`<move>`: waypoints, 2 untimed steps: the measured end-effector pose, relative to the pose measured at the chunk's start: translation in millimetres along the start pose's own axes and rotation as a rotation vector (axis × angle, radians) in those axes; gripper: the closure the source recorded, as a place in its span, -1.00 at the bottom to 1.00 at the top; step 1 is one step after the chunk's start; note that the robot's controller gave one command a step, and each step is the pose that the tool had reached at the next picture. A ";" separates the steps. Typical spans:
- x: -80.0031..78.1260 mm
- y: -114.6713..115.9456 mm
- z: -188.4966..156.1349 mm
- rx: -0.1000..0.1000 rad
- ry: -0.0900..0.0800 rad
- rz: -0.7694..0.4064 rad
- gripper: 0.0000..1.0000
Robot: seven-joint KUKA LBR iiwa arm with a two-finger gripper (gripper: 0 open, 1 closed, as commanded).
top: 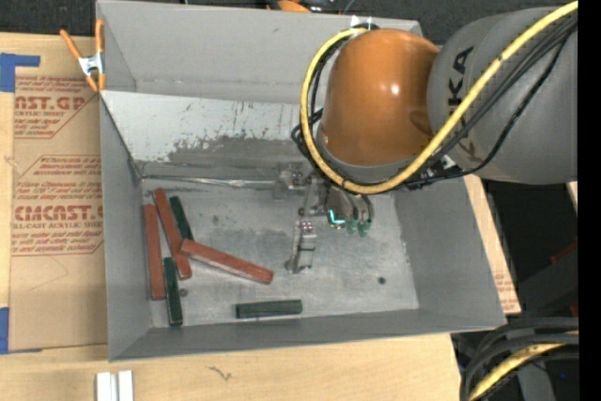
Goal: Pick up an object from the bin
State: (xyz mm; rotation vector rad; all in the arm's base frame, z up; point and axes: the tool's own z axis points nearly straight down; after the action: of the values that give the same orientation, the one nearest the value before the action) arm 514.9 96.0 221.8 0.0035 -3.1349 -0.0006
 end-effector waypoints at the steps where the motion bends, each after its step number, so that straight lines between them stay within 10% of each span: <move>1: -9.9 45.4 129.3 0.001 -0.003 -0.430 -1.00; 2: -30.0 53.4 153.3 0.000 -0.008 -0.442 -1.00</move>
Offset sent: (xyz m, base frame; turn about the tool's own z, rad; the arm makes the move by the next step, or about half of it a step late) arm 0.0102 0.0447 -0.1265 -0.4287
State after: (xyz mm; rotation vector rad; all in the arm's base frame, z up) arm 543.8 149.5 68.3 0.6918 -3.0663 -0.0022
